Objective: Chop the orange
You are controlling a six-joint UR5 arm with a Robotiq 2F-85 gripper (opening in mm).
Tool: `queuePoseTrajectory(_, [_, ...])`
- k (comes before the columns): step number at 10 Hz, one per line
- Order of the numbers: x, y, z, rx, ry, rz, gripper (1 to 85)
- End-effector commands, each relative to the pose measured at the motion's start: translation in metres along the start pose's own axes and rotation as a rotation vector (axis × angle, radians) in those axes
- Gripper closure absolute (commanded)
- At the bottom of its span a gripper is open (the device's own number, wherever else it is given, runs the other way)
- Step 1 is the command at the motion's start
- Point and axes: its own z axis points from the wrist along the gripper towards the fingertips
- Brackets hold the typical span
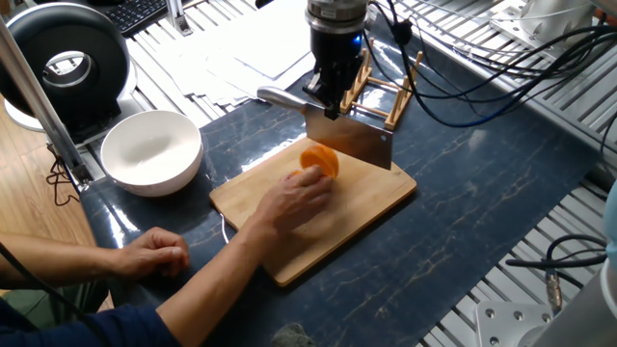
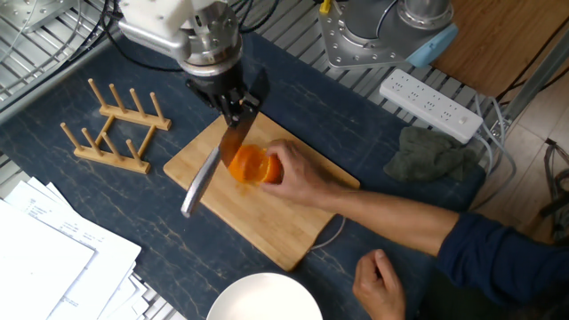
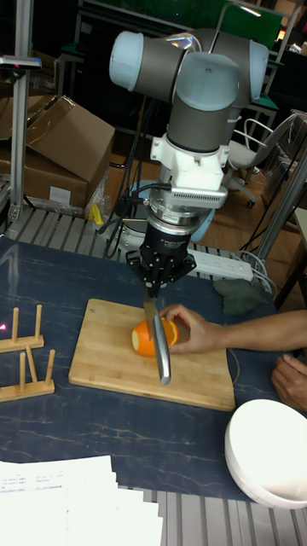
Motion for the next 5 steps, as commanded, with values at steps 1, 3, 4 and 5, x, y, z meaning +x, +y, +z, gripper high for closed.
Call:
queuePoseTrajectory(1, [-0.0017, 0.0032, -0.0033, 0.002, -0.004, -0.02, 84.3])
queuePoseTrajectory(3, [-0.0007, -0.0012, -0.0029, 0.005, 0.003, -0.053, 84.3])
queuePoseTrajectory(4, [-0.0016, -0.0017, -0.0026, 0.005, 0.002, -0.059, 84.3])
queuePoseTrajectory(5, [-0.0037, -0.0041, -0.0019, 0.006, 0.0, -0.085, 84.3])
